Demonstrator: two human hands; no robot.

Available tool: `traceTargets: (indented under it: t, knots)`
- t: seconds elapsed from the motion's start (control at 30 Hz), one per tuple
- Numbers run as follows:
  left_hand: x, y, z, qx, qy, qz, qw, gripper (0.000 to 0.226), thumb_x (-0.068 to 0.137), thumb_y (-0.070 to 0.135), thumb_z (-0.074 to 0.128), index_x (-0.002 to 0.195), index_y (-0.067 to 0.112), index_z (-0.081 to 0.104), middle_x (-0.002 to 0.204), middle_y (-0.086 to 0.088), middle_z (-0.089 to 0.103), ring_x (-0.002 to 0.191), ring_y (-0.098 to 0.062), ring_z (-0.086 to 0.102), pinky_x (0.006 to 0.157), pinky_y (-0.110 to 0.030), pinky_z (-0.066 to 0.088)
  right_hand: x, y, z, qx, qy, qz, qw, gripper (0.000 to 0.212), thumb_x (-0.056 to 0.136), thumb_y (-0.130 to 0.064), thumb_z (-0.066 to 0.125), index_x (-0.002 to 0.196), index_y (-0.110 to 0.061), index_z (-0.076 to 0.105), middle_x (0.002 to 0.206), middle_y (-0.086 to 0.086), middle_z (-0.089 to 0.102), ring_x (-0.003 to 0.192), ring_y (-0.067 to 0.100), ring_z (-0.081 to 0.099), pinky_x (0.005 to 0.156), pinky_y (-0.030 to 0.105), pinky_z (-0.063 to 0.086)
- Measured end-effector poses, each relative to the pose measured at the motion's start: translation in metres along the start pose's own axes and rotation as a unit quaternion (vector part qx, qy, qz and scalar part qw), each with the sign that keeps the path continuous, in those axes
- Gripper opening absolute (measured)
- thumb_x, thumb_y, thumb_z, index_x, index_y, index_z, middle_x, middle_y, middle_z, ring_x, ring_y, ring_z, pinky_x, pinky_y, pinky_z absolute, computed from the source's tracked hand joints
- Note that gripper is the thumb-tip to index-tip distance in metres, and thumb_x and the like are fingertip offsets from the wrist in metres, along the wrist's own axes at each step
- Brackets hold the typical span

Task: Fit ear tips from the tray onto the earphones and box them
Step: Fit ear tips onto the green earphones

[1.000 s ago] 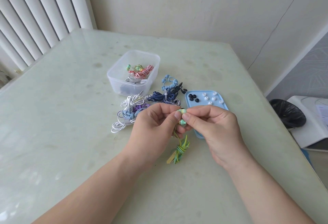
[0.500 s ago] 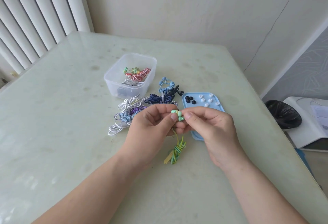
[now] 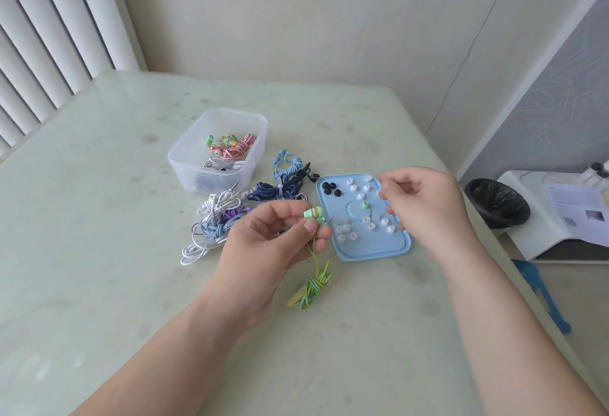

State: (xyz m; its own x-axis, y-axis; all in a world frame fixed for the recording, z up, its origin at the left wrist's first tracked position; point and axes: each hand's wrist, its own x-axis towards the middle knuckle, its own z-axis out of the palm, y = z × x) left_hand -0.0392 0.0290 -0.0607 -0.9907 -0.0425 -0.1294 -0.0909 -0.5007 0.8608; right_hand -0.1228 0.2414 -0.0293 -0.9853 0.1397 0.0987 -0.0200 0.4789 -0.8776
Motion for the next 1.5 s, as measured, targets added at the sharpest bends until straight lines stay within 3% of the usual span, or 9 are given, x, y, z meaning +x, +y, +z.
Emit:
traceTargets:
  t: [0.1, 0.27, 0.43, 0.5, 0.6, 0.7, 0.8, 1.1, 1.5]
  knots:
    - [-0.001, 0.001, 0.001, -0.01, -0.001, -0.003, 1.0, 0.022, 0.094, -0.009, 0.064, 0.115, -0.005, 0.065, 0.101, -0.026, 0.07, 0.1, -0.037, 0.075, 0.081, -0.032, 0.061, 0.014, -0.002, 0.0, -0.137, -0.04, -0.021, 0.99, 0.015, 0.091, -0.017, 0.067, 0.082, -0.024, 0.076, 0.071, -0.009, 0.073, 0.056, 0.004, 0.064, 0.051, 0.017, 0.047]
    - [-0.001, 0.004, 0.001, -0.021, -0.001, -0.007, 1.0, 0.026, 0.093, -0.011, 0.063, 0.118, -0.004, 0.063, 0.1, -0.024, 0.067, 0.101, -0.037, 0.075, 0.081, -0.033, 0.061, 0.025, 0.003, 0.013, -0.243, -0.11, -0.017, 0.964, 0.015, 0.087, -0.025, 0.073, 0.075, -0.016, 0.075, 0.072, 0.0, 0.073, 0.064, 0.026, 0.068, 0.066, 0.04, 0.059]
    - [-0.001, 0.006, 0.0, -0.048, -0.007, -0.015, 0.999, 0.028, 0.093, -0.013, 0.062, 0.119, -0.004, 0.063, 0.098, -0.023, 0.068, 0.095, -0.035, 0.075, 0.078, -0.032, 0.061, 0.024, 0.002, 0.014, -0.256, -0.105, -0.031, 0.96, 0.013, 0.087, -0.023, 0.073, 0.075, -0.018, 0.075, 0.073, -0.001, 0.074, 0.073, 0.029, 0.07, 0.069, 0.043, 0.061]
    - [-0.001, 0.007, 0.0, -0.054, -0.006, -0.017, 0.998, 0.029, 0.092, -0.012, 0.064, 0.12, -0.004, 0.063, 0.096, -0.021, 0.069, 0.093, -0.034, 0.074, 0.078, -0.032, 0.061, 0.017, -0.004, 0.013, -0.187, -0.089, -0.052, 0.977, 0.011, 0.088, -0.022, 0.075, 0.076, -0.022, 0.076, 0.071, -0.006, 0.073, 0.065, 0.016, 0.068, 0.061, 0.032, 0.058]
    - [-0.001, 0.009, 0.0, -0.05, 0.001, -0.009, 0.999, 0.031, 0.089, -0.01, 0.067, 0.119, -0.004, 0.064, 0.094, -0.02, 0.069, 0.086, -0.031, 0.073, 0.077, -0.033, 0.06, -0.005, -0.022, 0.016, 0.042, -0.128, -0.033, 0.99, 0.004, 0.088, -0.01, 0.078, 0.087, -0.015, 0.079, 0.071, 0.0, 0.074, 0.055, 0.008, 0.062, 0.051, 0.022, 0.048]
    - [0.0, 0.009, 0.001, -0.046, 0.009, 0.001, 0.999, 0.032, 0.087, -0.009, 0.069, 0.118, -0.005, 0.064, 0.097, -0.022, 0.068, 0.081, -0.03, 0.071, 0.077, -0.034, 0.06, -0.027, -0.026, 0.025, 0.222, -0.181, 0.02, 0.958, 0.013, 0.082, -0.001, 0.079, 0.094, -0.006, 0.078, 0.082, 0.018, 0.075, 0.064, 0.02, 0.067, 0.059, 0.028, 0.05]
    - [-0.001, 0.01, -0.001, -0.048, 0.016, 0.009, 0.999, 0.029, 0.087, -0.009, 0.069, 0.115, -0.002, 0.067, 0.103, -0.027, 0.07, 0.083, -0.032, 0.07, 0.076, -0.033, 0.059, -0.04, -0.023, 0.033, 0.327, -0.199, 0.075, 0.921, 0.022, 0.07, -0.003, 0.08, 0.091, -0.003, 0.076, 0.083, 0.021, 0.073, 0.07, 0.027, 0.068, 0.062, 0.031, 0.056]
    - [-0.001, 0.009, 0.0, -0.019, 0.009, 0.012, 1.0, 0.041, 0.073, 0.003, 0.077, 0.113, 0.0, 0.069, 0.101, -0.021, 0.076, 0.083, -0.03, 0.074, 0.077, -0.034, 0.06, -0.046, -0.017, 0.033, 0.379, -0.228, 0.1, 0.891, 0.019, 0.072, -0.002, 0.074, 0.091, -0.002, 0.076, 0.076, 0.017, 0.071, 0.067, 0.021, 0.069, 0.062, 0.028, 0.058]
    - [-0.001, 0.007, -0.001, -0.001, 0.025, 0.024, 0.999, 0.029, 0.085, -0.009, 0.072, 0.113, -0.003, 0.067, 0.099, -0.022, 0.076, 0.082, -0.029, 0.075, 0.08, -0.037, 0.062, -0.051, -0.016, 0.04, 0.394, -0.209, 0.09, 0.891, 0.017, 0.073, -0.002, 0.073, 0.09, -0.002, 0.077, 0.073, 0.016, 0.071, 0.066, 0.021, 0.068, 0.06, 0.027, 0.057]
